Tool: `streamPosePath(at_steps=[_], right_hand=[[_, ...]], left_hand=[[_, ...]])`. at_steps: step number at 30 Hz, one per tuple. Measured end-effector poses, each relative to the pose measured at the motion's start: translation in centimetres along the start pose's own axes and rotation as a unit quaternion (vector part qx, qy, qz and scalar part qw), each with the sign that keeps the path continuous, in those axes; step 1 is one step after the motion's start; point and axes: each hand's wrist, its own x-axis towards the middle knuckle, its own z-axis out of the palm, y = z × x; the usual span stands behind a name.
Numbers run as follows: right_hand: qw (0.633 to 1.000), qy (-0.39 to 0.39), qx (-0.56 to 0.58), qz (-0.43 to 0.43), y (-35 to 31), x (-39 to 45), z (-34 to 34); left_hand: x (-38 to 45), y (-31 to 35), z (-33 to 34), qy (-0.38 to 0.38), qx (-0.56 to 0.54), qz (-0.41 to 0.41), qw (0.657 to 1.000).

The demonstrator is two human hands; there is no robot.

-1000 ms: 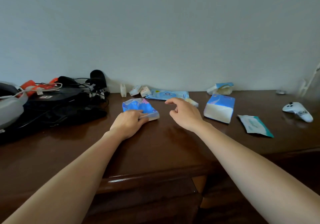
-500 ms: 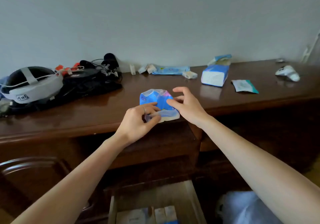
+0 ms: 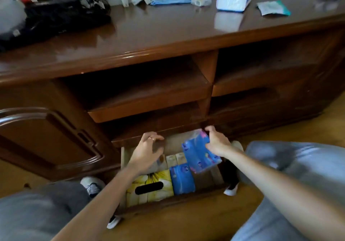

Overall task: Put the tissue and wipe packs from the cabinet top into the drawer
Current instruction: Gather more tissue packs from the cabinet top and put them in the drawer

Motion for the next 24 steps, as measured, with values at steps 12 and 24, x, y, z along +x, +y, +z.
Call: streamPosePath(at_steps=[12,24], right_hand=[[0.866,-0.044,-0.478,-0.141,3.0,4.5,10.9],[0.831,-0.155,-0.497,-0.195,4.7,6.6,14.7]], left_hand=[[-1.9,-9.4,12.4,-0.191,0.090,-0.042,0.977],[-1.1,-8.4,16.4,-0.222,0.237,0.107,0.940]])
